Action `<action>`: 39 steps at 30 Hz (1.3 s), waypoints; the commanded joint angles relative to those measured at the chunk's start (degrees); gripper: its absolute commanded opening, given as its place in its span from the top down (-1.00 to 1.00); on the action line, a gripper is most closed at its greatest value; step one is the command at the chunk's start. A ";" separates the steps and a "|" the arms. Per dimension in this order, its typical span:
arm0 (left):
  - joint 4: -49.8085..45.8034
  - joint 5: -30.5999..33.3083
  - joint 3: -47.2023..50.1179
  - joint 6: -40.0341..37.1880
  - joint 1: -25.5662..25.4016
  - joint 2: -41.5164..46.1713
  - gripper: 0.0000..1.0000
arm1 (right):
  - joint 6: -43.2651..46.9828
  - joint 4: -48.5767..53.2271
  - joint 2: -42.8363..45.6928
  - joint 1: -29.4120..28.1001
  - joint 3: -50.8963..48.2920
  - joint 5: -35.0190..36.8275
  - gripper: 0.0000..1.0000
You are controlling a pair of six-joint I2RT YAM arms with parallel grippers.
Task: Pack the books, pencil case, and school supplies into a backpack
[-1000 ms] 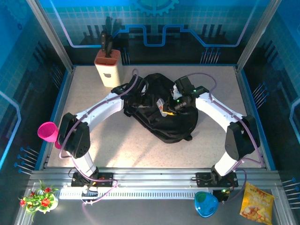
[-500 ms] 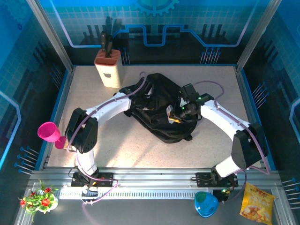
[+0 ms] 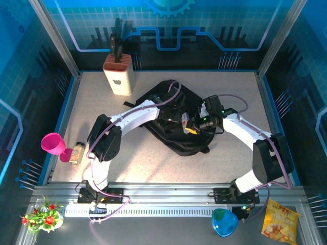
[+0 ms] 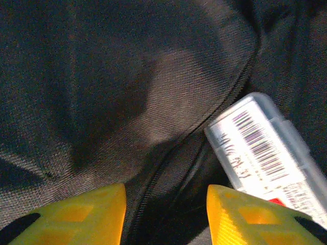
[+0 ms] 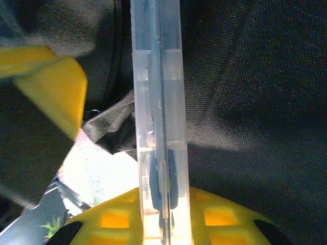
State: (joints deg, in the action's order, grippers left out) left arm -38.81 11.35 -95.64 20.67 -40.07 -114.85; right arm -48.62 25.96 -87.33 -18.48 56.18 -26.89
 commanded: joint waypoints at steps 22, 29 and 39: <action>3.88 2.80 13.84 12.53 6.19 14.34 0.23 | 7.14 -7.42 -19.18 3.16 12.42 -10.61 0.33; 5.29 2.81 18.46 14.24 7.14 19.57 0.07 | 8.64 -6.91 -7.55 4.06 4.85 -6.24 -0.29; 9.05 1.05 24.80 18.35 9.03 24.94 -0.18 | 9.14 -6.43 -4.61 1.70 3.02 -1.96 0.13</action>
State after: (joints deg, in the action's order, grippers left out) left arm -31.48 13.19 -72.38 36.71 -31.94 -92.51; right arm -40.23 18.61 -90.19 -15.73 57.69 -30.87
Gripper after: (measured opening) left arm 0.589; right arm 0.460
